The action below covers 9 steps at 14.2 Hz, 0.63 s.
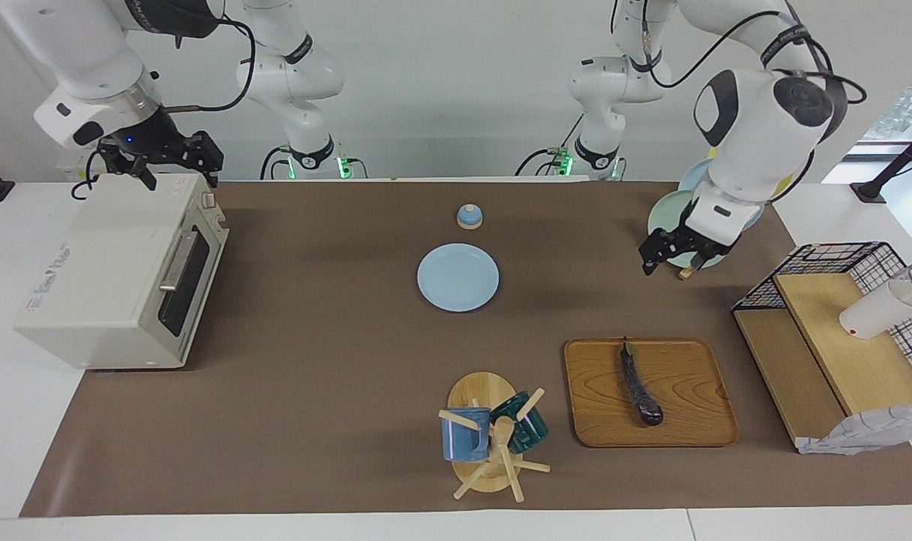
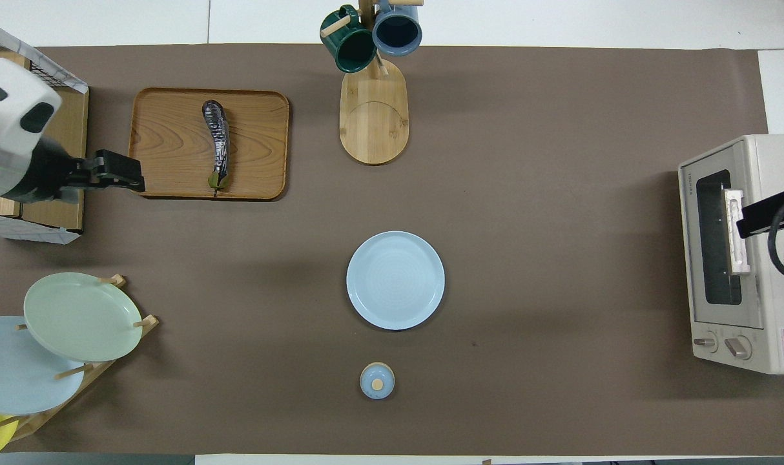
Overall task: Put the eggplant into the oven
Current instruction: 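Reach the left gripper down to the purple eggplant on the wooden tray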
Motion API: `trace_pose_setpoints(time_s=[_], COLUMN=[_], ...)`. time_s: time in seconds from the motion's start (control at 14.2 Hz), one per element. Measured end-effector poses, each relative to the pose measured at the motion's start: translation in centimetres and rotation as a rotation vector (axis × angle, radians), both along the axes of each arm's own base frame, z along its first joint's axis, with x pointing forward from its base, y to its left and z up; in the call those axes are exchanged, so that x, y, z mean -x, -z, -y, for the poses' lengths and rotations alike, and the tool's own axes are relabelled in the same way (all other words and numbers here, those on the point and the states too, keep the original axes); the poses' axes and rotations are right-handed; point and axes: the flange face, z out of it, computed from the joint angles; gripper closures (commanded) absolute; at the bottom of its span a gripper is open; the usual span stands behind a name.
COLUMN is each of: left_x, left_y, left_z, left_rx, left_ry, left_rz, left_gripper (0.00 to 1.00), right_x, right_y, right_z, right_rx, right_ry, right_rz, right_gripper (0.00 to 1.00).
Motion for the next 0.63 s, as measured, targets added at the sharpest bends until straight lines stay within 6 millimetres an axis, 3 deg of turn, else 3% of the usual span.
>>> trace_pose_setpoints(time_s=[0.28, 0.42, 0.63], left_x=[-3.9, -5.2, -6.2], left_y=[7.8, 11.5, 15.5], left_z=[1.0, 2.0, 2.5], left_rx=[0.018, 0.015, -0.016], left_ry=[0.006, 0.057, 0.135], left_rz=[0.054, 0.076, 0.1], left_gripper=[0.0, 0.0, 0.06], right_x=[0.0, 0.0, 0.0], right_y=[0.0, 0.0, 0.0], right_z=[0.0, 0.0, 0.0], right_rx=[0.0, 0.0, 0.0], right_ry=[0.0, 0.0, 0.0], right_rz=[0.0, 0.0, 0.0], right_gripper=[0.0, 0.0, 0.0])
